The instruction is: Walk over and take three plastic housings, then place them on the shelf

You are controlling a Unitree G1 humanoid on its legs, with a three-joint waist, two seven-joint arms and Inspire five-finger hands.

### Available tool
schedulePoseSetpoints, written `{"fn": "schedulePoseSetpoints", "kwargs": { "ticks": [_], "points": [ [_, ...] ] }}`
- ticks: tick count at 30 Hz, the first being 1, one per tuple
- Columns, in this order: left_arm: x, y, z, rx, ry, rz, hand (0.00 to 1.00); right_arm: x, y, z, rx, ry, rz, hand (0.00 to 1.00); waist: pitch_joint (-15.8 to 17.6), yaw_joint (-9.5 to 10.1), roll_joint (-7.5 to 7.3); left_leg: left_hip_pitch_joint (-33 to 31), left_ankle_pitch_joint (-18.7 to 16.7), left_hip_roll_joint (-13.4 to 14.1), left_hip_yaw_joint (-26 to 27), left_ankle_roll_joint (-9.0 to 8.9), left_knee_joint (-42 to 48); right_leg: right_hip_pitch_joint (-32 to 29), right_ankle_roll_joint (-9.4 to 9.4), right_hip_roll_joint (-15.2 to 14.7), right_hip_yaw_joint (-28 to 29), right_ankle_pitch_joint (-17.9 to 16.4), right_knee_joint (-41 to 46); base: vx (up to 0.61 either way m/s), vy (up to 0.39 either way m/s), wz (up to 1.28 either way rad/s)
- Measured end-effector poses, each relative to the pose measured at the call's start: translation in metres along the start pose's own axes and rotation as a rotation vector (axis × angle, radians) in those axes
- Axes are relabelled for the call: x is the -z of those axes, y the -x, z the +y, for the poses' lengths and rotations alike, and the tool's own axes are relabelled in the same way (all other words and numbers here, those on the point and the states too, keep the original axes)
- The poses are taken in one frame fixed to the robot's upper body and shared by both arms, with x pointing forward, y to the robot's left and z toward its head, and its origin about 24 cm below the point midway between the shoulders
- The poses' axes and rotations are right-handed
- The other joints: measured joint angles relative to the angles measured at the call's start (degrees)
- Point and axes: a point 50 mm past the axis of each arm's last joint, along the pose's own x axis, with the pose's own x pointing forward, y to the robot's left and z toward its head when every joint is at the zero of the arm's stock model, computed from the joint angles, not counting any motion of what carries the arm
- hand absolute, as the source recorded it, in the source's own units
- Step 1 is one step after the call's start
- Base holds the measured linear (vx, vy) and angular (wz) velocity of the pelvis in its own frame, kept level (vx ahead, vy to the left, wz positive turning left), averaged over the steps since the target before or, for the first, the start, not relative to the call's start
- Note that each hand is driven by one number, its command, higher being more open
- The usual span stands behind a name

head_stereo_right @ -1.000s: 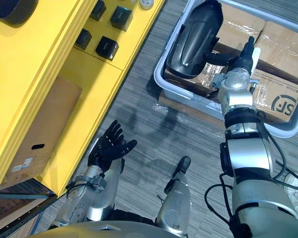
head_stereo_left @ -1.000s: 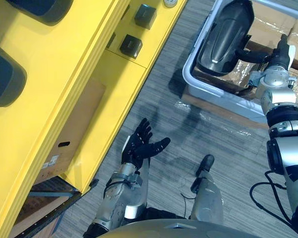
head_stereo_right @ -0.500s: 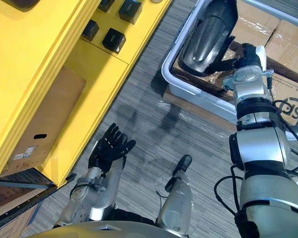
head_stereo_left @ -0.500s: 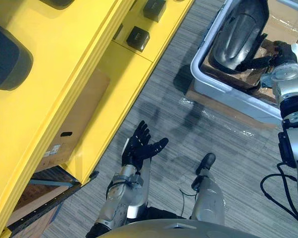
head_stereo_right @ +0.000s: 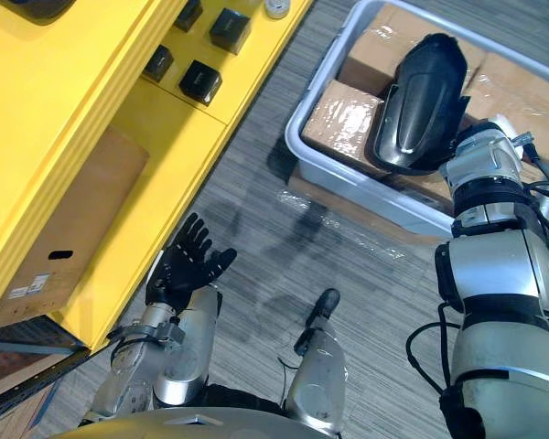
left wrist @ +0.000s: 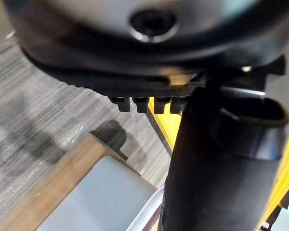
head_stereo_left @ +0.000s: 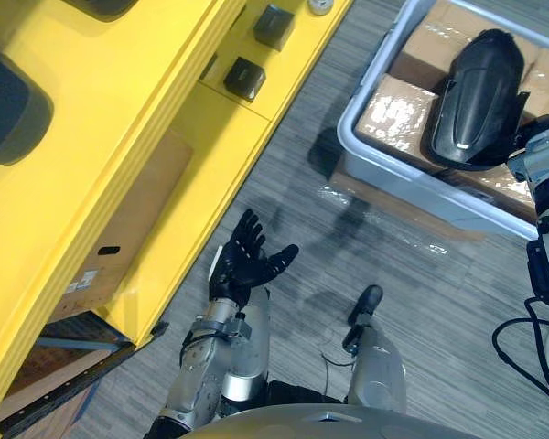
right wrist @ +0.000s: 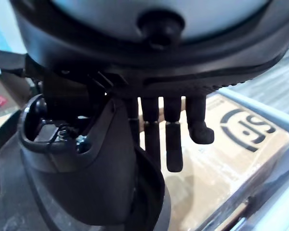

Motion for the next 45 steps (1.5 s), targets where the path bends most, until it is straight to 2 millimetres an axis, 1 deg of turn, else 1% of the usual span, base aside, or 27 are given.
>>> {"fn": "schedulePoseSetpoints", "kwargs": {
  "ticks": [2, 4, 6, 9, 11, 13, 14, 15, 16, 17, 18, 20, 21, 22, 23, 24, 25, 27, 29, 31, 33, 36, 38, 40, 43, 45],
  "points": [
    [-0.001, 0.004, 0.001, 0.003, -0.005, 0.001, 1.0, 0.003, -0.001, -0.001, -0.006, -0.045, 0.006, 0.0, 0.19, -0.91, -1.02, 1.6, 0.93, 0.59, 0.46, -0.34, -2.03, 0.49, -0.18, 0.37, 0.2, -0.11, -0.07, 0.01, -0.047, -0.06],
    [0.0, 0.006, 0.003, -0.005, -0.004, 0.012, 1.0, 0.007, -0.002, 0.0, -0.009, -0.068, 0.011, 0.0, 0.21, -1.65, -1.5, 3.16, 1.52, 0.75, 0.65, -0.3, -3.49, 1.48, -0.21, 0.49, 0.21, -0.13, -0.51, 0.02, -0.031, -0.05],
    [-0.001, 0.008, 0.002, 0.003, -0.001, 0.013, 1.0, 0.011, -0.003, 0.002, 0.015, -0.079, 0.001, 0.0, 0.19, -1.78, -1.89, 4.63, 1.98, 0.86, 1.28, -0.36, -4.79, 1.99, -0.21, 0.5, 0.7, -0.13, -0.7, 0.02, -0.018, -0.1],
    [-0.009, 0.01, 0.001, 0.028, 0.002, -0.019, 1.0, 0.016, -0.004, 0.006, 0.076, -0.102, -0.037, 0.0, 0.16, -1.98, -2.13, 6.98, 2.61, 1.23, 2.16, -0.55, -7.0, 3.21, -0.21, 0.65, 1.01, -0.13, -1.13, 0.01, -0.011, -0.08],
    [-0.015, 0.01, 0.0, 0.058, -0.002, -0.044, 1.0, 0.01, -0.001, 0.006, 0.134, -0.104, -0.096, 0.0, 0.13, -2.0, -2.14, 8.86, 3.26, 1.46, 2.87, -0.57, -8.51, 4.18, -0.2, 0.86, 1.46, -0.12, -1.79, 0.02, -0.017, -0.11],
    [-0.026, 0.008, -0.004, 0.112, 0.012, -0.083, 1.0, -0.006, 0.007, 0.002, 0.24, -0.119, -0.229, 0.0, -0.01, -2.58, -2.26, 11.2, 3.79, 1.67, 3.36, -0.53, -10.59, 5.56, -0.2, 1.04, 1.59, -0.12, -2.37, 0.03, -0.024, -0.08],
    [-0.029, 0.008, -0.005, 0.129, 0.015, -0.093, 1.0, -0.01, 0.01, 0.001, 0.262, -0.125, -0.266, 0.0, -0.11, -2.81, -2.37, 11.72, 3.9, 1.68, 3.54, -0.39, -11.05, 6.0, -0.15, 1.04, 1.56, -0.09, -2.75, 0.03, -0.013, -0.07],
    [-0.034, 0.006, -0.008, 0.164, 0.015, -0.115, 1.0, -0.02, 0.016, 0.002, 0.302, -0.13, -0.339, 0.0, -0.76, -3.31, -2.94, 12.47, 4.05, 1.7, 4.04, -0.24, -11.85, 6.37, -0.05, 1.05, 1.69, -0.03, -3.27, 0.04, -0.004, -0.07],
    [-0.038, 0.004, -0.01, 0.19, 0.009, -0.125, 1.0, -0.025, 0.021, 0.005, 0.32, -0.135, -0.389, 0.0, -1.47, -3.65, -3.45, 13.11, 4.17, 1.7, 4.26, -0.41, -12.33, 7.03, 0.16, 1.11, 1.73, 0.12, -4.0, 0.08, 0.002, -0.08],
    [-0.039, 0.0, -0.013, 0.224, 0.007, -0.115, 1.0, -0.026, 0.024, 0.015, 0.334, -0.127, -0.436, 0.0, -3.73, -3.94, -4.36, 13.15, 4.17, 1.72, 4.51, -0.43, -12.86, 7.05, 0.26, 1.15, 1.71, 0.19, -4.6, 0.09, 0.009, -0.05],
    [-0.039, -0.001, -0.014, 0.238, 0.011, -0.103, 1.0, -0.025, 0.025, 0.023, 0.327, -0.126, -0.452, 0.0, -5.09, -4.13, -4.8, 13.17, 4.15, 1.73, 4.72, -0.42, -13.17, 7.03, 0.32, 1.18, 1.73, 0.23, -4.99, 0.13, 0.013, -0.03],
    [-0.038, -0.011, -0.022, 0.319, 0.117, -0.01, 1.0, -0.021, 0.032, 0.054, 0.276, -0.083, -0.525, 0.0, -9.27, -4.56, -6.79, 15.12, 4.02, 1.86, 5.87, -0.51, -14.63, 8.44, 0.46, 1.27, 1.84, 0.35, -6.08, 0.12, 0.015, -0.07],
    [-0.037, -0.012, -0.024, 0.327, 0.125, 0.004, 1.0, -0.02, 0.033, 0.058, 0.272, -0.073, -0.534, 0.0, -9.69, -4.71, -6.94, 15.24, 3.97, 1.86, 5.9, -0.49, -14.67, 8.65, 0.47, 1.27, 1.8, 0.35, -6.17, 0.1, 0.017, -0.1],
    [-0.035, -0.017, -0.029, 0.373, 0.155, 0.071, 1.0, -0.019, 0.04, 0.073, 0.245, -0.062, -0.582, 0.0, -11.49, -5.11, -7.69, 15.77, 3.73, 1.88, 6.43, -0.5, -14.87, 9.06, 0.51, 1.31, 1.89, 0.38, -6.76, 0.08, 0.015, -0.08],
    [-0.033, -0.019, -0.033, 0.397, 0.164, 0.108, 1.0, -0.019, 0.044, 0.08, 0.239, -0.045, -0.613, 0.0, -12.06, -5.34, -7.98, 16.01, 3.7, 1.88, 7.0, -0.5, -14.88, 9.17, 0.57, 1.31, 2.07, 0.42, -6.96, 0.07, 0.015, -0.12],
    [-0.033, -0.02, -0.035, 0.413, 0.164, 0.127, 1.0, -0.021, 0.047, 0.083, 0.234, -0.046, -0.635, 0.0, -12.13, -5.56, -8.02, 16.47, 3.7, 1.9, 7.27, -0.5, -15.03, 9.45, 0.59, 1.31, 2.13, 0.44, -7.05, 0.05, 0.008, -0.1],
    [-0.028, -0.023, -0.042, 0.446, 0.186, 0.178, 1.0, -0.022, 0.053, 0.091, 0.226, -0.033, -0.683, 0.0, -12.95, -6.42, -8.04, 17.03, 3.71, 1.92, 7.53, -0.5, -15.59, 9.79, 0.69, 1.34, 2.21, 0.52, -7.47, 0.03, 0.003, -0.07],
    [-0.025, -0.026, -0.048, 0.47, 0.196, 0.216, 1.0, -0.02, 0.06, 0.097, 0.213, -0.034, -0.722, 0.0, -14.02, -6.84, -7.97, 17.23, 3.7, 1.97, 7.99, -0.5, -15.77, 9.81, 0.73, 1.43, 2.46, 0.56, -7.82, 0.02, -0.002, -0.12],
    [-0.021, -0.032, -0.053, 0.469, 0.234, 0.242, 1.0, -0.024, 0.074, 0.112, 0.187, -0.045, -0.792, 0.0, -14.73, -8.26, -7.9, 18.89, 3.69, 2.25, 8.82, -0.51, -16.49, 10.68, 0.73, 1.69, 3.1, 0.56, -7.91, 0.01, -0.007, -0.16],
    [-0.021, -0.036, -0.055, 0.46, 0.25, 0.247, 1.0, -0.021, 0.08, 0.119, 0.17, -0.061, -0.815, 0.0, -15.76, -9.04, -7.91, 18.9, 3.62, 2.29, 8.91, -0.59, -16.51, 10.67, 0.73, 1.74, 3.11, 0.56, -8.07, -0.01, -0.003, -0.05],
    [-0.025, -0.043, -0.06, 0.439, 0.281, 0.232, 1.0, -0.014, 0.091, 0.133, 0.157, -0.065, -0.856, 0.0, -17.34, -9.96, -7.82, 19.22, 3.59, 2.42, 9.26, -0.63, -16.5, 10.78, 0.73, 1.87, 3.38, 0.56, -8.22, -0.01, -0.002, -0.09],
    [-0.026, -0.051, -0.069, 0.425, 0.283, 0.223, 1.0, -0.006, 0.104, 0.148, 0.111, -0.1, -0.877, 0.0, -18.01, -10.11, -7.34, 20.86, 3.32, 2.6, 9.59, -0.7, -16.42, 12.34, 0.73, 2.01, 3.47, 0.56, -8.4, -0.03, -0.002, -0.05],
    [-0.025, -0.051, -0.071, 0.391, 0.291, 0.219, 1.0, -0.005, 0.113, 0.155, 0.092, -0.131, -0.901, 0.0, -18.82, -10.49, -7.07, 21.01, 3.3, 2.59, 9.72, -0.72, -16.42, 12.45, 0.73, 2.0, 3.45, 0.56, -8.42, -0.04, 0.004, -0.02],
    [-0.024, -0.052, -0.069, 0.34, 0.288, 0.22, 1.0, -0.01, 0.12, 0.156, 0.083, -0.152, -0.935, 0.0, -19.14, -10.99, -6.76, 21.26, 3.31, 2.61, 9.97, -0.72, -16.42, 12.57, 0.72, 2.0, 3.44, 0.57, -8.51, -0.05, 0.006, -0.07],
    [-0.02, -0.055, -0.067, 0.265, 0.296, 0.217, 1.0, -0.016, 0.131, 0.168, 0.034, -0.154, -0.993, 0.0, -19.74, -11.48, -6.4, 21.85, 3.29, 2.62, 10.13, -0.7, -16.37, 13.1, 0.72, 2.01, 3.53, 0.58, -8.79, -0.04, 0.007, -0.04],
    [-0.018, -0.061, -0.068, 0.219, 0.3, 0.216, 1.0, -0.017, 0.136, 0.174, -0.005, -0.14, -1.018, 0.0, -19.94, -11.24, -6.28, 21.87, 3.29, 2.62, 10.12, -0.71, -16.36, 13.21, 0.63, 2.01, 3.49, 0.72, -8.88, -0.03, 0.01, 0.02]
  ]
}}
